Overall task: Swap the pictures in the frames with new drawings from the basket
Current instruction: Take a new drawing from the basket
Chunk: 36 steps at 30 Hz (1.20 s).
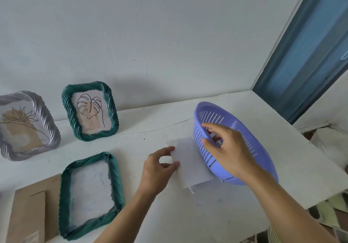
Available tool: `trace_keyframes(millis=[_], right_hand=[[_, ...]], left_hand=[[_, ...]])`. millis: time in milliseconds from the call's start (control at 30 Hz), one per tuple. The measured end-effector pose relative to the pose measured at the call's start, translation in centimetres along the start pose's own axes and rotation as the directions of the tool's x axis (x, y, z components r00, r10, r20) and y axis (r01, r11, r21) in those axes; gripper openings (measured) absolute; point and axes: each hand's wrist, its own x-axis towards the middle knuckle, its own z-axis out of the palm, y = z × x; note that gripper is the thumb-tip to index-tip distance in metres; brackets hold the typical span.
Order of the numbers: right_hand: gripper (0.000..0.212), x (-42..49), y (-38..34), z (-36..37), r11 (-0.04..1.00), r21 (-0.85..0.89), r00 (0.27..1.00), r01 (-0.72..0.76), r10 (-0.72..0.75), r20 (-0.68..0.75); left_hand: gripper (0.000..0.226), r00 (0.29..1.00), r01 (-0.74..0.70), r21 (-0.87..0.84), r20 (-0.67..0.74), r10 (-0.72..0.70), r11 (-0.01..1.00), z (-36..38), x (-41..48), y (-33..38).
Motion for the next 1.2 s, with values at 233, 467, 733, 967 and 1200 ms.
trace_keyframes(millis=[233,467,733,967,1200], right_hand=[[0.034,-0.3,0.1,0.2,0.999,0.051,1.0,-0.004,0.003,0.012],[0.038,-0.9,0.0,1.9,0.999,-0.01,0.999,0.037,-0.036,0.037],[0.039,-1.3,0.1,2.8,0.998,-0.04,0.998,0.049,-0.047,0.049],[0.041,-1.6,0.0,3.4,0.997,-0.044,0.996,0.068,-0.066,0.059],[0.04,-2.6,0.4,4.0,0.999,0.027,0.991,0.046,-0.049,0.122]], left_hand=[[0.048,0.978,-0.184,0.308,-0.035,0.204,0.933,2.1,0.5,-1.5],[0.054,0.931,-0.262,0.688,-0.003,0.364,0.677,2.6,1.0,-3.3],[0.062,0.94,-0.267,0.81,0.098,0.327,0.522,2.0,1.5,-3.3],[0.063,0.952,-0.25,0.822,0.113,0.283,0.512,1.8,1.4,-3.1],[0.038,0.95,-0.233,0.511,-0.064,0.306,0.828,0.9,0.8,-2.4]])
